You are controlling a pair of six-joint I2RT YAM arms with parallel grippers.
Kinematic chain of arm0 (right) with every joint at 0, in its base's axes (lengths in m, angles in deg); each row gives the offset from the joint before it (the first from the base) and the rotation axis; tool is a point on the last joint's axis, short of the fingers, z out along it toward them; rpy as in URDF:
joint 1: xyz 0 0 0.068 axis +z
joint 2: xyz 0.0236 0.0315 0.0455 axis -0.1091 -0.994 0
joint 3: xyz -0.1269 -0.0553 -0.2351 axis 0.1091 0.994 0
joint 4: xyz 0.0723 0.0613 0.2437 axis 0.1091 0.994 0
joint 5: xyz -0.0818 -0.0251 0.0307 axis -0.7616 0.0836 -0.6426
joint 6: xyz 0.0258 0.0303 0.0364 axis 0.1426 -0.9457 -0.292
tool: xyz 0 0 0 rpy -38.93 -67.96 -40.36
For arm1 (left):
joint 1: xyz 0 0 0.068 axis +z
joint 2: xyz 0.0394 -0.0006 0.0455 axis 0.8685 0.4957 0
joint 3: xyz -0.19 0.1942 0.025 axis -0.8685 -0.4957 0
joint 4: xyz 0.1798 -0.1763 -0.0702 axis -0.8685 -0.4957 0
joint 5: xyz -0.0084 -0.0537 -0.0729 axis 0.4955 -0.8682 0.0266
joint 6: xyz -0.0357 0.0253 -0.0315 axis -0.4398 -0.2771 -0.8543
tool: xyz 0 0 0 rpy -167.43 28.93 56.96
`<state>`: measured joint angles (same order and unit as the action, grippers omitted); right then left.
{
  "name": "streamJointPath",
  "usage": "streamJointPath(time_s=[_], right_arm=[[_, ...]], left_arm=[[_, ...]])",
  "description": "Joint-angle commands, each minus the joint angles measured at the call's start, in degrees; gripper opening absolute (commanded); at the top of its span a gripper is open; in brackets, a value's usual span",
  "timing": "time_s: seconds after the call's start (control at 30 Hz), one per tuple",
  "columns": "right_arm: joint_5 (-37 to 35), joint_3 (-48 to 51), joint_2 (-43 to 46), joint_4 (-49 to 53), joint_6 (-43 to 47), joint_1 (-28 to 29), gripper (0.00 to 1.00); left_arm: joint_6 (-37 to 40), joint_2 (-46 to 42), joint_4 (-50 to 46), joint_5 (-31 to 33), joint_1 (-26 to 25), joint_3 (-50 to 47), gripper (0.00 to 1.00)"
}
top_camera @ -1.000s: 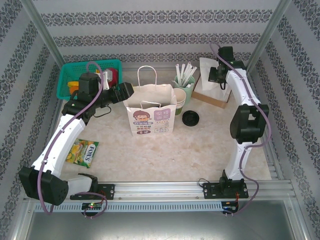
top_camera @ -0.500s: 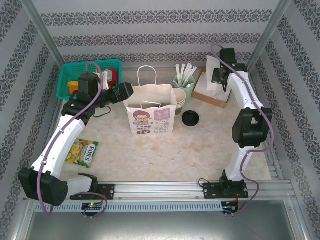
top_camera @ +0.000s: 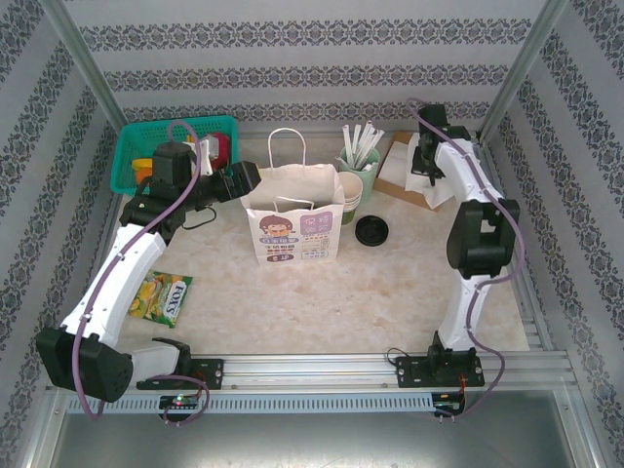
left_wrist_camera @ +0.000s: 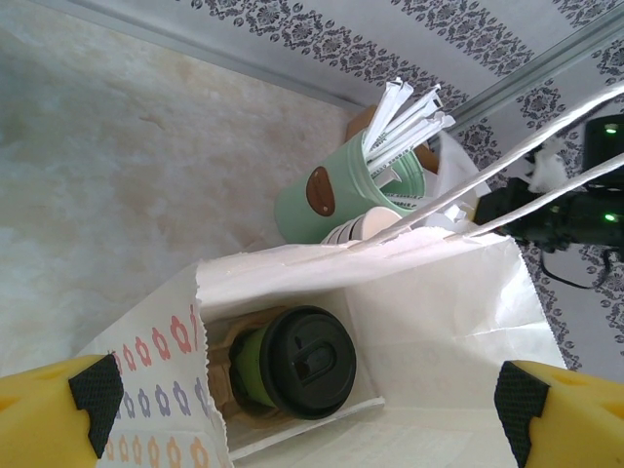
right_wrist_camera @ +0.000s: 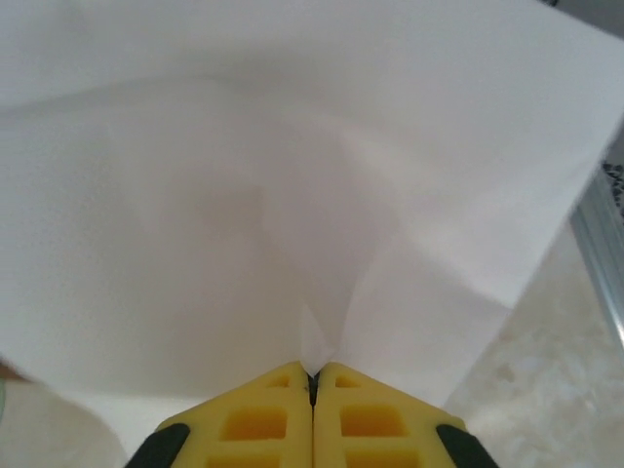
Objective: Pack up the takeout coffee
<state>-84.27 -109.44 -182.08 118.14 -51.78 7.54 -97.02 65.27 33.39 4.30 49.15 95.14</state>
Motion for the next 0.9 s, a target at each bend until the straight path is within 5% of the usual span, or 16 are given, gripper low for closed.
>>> streamJointPath(time_s=[0.0,0.17,0.37,0.57,0.87], right_arm=[[1.7,-5.0,-3.5,2.2,-1.2,0.3,0.28],[5.9,-5.7,-1.2,2.3,-0.2,-0.7,0.55],[14.8,12.3,11.2,-4.5,-3.7,-7.8,0.80],[32.7,29.1,17.2,-17.8,-14.0,-17.6,0.86],[41.3,30.1,10.0,-28.7,-17.8,-21.0,0.86]], left_arm=[[1.2,-0.4,1.1,-1.0,0.3,-1.4,1.00],[0.7,0.2,1.5,-1.6,0.3,-1.5,1.00],[1.1,0.6,1.4,-1.4,0.4,-1.3,1.00],[1.2,1.3,1.5,-1.0,0.3,-0.9,1.00],[0.9,-0.8,1.5,0.8,0.4,-1.9,1.00]])
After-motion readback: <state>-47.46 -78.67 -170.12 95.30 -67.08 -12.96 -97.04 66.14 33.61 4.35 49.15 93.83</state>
